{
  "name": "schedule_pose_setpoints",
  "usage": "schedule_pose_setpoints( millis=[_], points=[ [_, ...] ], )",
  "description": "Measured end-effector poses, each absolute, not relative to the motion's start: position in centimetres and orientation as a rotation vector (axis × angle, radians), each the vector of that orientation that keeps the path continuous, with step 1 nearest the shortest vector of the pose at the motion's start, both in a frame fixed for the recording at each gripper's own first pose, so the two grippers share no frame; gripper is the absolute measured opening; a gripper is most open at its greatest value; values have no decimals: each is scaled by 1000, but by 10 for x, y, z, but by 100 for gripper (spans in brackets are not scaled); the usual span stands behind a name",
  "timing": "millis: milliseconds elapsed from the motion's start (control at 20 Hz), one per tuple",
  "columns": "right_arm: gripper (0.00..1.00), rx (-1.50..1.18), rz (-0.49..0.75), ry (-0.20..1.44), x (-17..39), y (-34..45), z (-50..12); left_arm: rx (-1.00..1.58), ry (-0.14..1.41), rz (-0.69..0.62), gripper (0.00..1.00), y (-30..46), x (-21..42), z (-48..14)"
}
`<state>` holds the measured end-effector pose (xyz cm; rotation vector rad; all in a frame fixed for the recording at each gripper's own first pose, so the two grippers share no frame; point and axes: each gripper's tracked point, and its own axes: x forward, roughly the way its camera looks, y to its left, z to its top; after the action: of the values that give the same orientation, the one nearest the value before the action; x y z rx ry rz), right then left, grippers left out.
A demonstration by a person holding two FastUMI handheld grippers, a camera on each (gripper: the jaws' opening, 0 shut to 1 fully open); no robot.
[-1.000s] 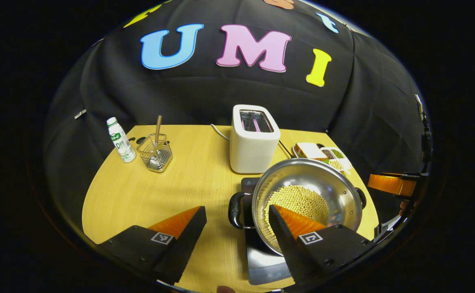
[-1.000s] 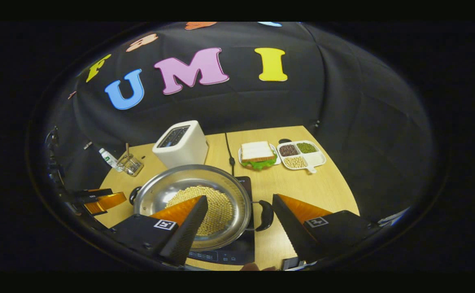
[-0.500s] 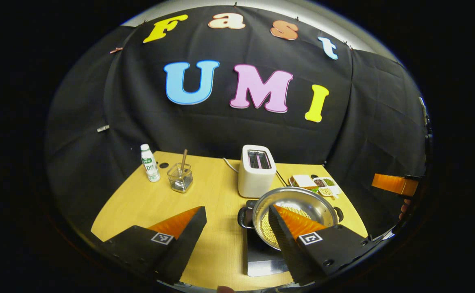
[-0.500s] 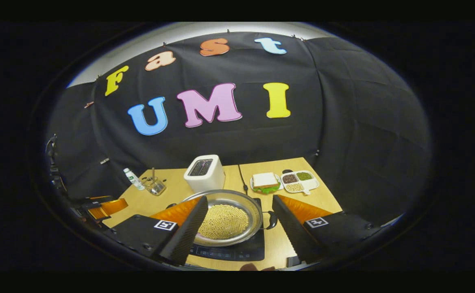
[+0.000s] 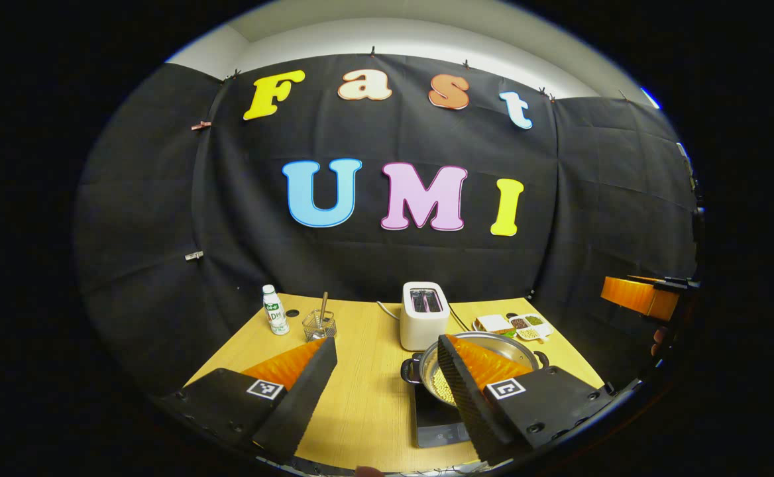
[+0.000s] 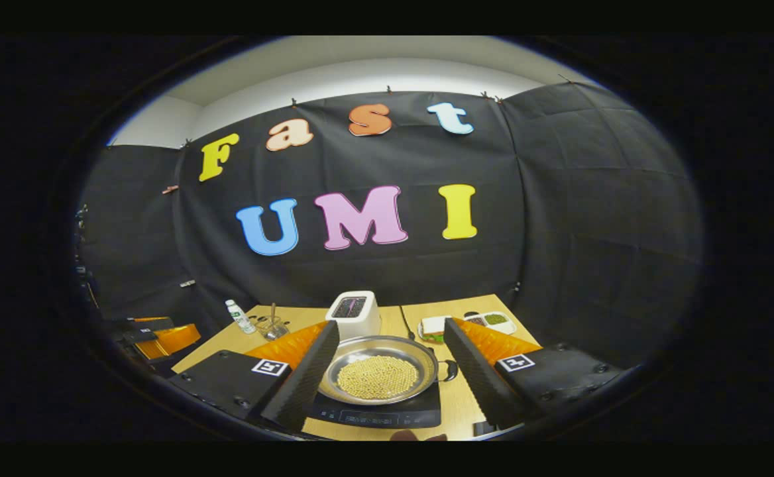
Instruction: First push the handle of the pot to place it horizontally, then grasp the pot with both hands and set it on the induction cooktop.
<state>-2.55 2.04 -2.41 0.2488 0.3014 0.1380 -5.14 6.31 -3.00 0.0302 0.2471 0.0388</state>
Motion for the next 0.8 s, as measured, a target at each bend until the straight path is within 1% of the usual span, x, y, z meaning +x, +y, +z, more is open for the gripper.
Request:
schedule_pose_setpoints(
  millis=[200, 450, 750, 800],
  points=[
    [99, 214, 158, 268, -44, 31, -15, 44, 201, 42, 95, 59, -75, -19],
    [98, 204, 130, 240, -53, 22, -9, 43, 125, 48, 95, 61, -92, -10],
    [98, 197, 83, 235, -56, 12, -13, 23, 166, 56, 95, 65, -92, -23],
    [92, 194, 80, 236, -56, 12, -14, 18, 170, 56, 95, 67, -93, -25]
  ],
)
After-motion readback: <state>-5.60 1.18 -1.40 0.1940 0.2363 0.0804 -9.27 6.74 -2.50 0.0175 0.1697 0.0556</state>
